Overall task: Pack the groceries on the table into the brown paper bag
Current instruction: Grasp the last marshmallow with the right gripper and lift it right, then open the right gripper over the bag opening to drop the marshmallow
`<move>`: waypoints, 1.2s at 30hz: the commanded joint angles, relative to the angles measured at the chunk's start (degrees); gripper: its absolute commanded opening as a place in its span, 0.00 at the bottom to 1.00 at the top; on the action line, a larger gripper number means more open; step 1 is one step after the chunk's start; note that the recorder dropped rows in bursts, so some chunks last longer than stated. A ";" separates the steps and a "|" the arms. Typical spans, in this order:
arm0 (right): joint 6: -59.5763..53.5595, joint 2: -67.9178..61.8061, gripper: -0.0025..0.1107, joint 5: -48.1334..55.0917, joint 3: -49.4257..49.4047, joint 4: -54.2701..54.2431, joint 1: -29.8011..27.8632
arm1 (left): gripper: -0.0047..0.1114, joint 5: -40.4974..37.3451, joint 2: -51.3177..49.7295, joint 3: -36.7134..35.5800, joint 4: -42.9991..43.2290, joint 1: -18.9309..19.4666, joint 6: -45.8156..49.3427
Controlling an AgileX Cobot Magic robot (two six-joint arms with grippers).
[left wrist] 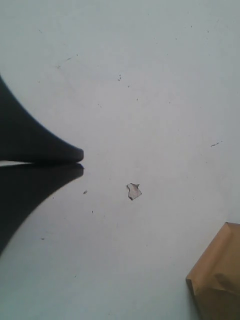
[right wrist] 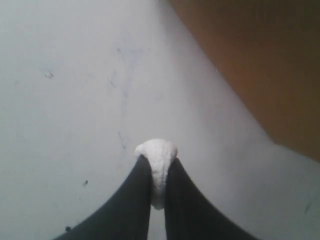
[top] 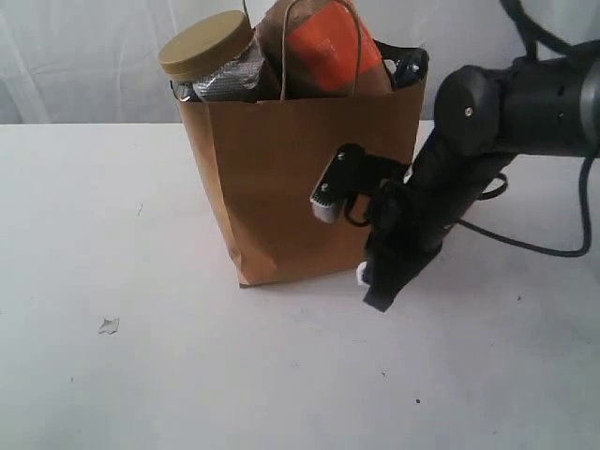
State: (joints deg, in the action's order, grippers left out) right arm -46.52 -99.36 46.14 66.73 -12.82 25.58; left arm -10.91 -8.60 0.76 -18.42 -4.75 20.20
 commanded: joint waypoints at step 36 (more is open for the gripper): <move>-39.34 6.04 0.02 -14.75 9.19 -44.44 -18.83 | 0.04 0.14 0.27 -0.23 -0.65 -0.37 -0.34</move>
State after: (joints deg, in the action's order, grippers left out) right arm -84.63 -93.85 30.52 75.01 -55.50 6.83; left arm -10.91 -8.60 0.76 -18.42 -4.75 20.20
